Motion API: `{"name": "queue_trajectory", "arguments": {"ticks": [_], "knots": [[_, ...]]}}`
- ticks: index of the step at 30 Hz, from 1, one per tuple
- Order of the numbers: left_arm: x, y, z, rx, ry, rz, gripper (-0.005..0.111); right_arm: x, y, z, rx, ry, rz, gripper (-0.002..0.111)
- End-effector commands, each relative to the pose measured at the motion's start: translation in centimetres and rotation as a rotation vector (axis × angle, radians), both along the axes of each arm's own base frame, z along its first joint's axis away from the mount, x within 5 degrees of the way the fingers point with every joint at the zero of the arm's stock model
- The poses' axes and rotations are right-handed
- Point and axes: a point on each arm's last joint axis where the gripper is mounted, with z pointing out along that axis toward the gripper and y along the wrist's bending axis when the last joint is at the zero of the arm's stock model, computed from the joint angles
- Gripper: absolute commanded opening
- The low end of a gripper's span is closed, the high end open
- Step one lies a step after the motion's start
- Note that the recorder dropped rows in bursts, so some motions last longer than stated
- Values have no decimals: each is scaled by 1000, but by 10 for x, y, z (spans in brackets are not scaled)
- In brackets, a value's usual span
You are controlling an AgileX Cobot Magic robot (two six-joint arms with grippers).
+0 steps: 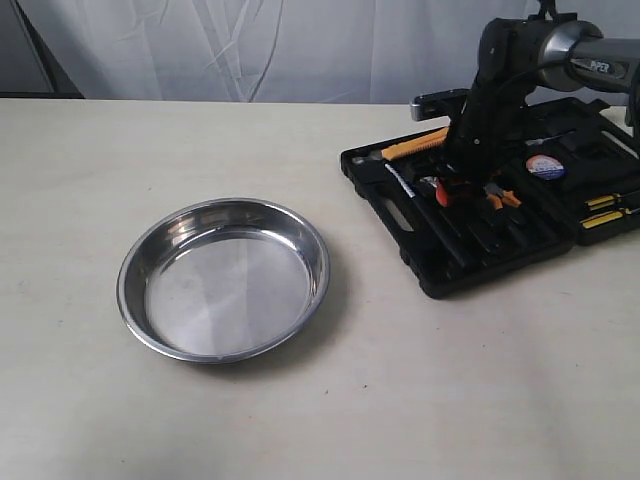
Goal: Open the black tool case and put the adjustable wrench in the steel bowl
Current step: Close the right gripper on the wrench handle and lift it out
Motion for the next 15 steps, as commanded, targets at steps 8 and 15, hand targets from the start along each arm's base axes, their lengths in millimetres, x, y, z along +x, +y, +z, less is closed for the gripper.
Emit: {"name": "queue_trajectory", "arguments": {"ticks": [8,15], "knots": [[0,0,2,-8,-18,1,0,-13,29,-2,33,44,43,-1],[0,0,2,-8,-18,1,0,-10,25,26,0,-39,44,-1]]}}
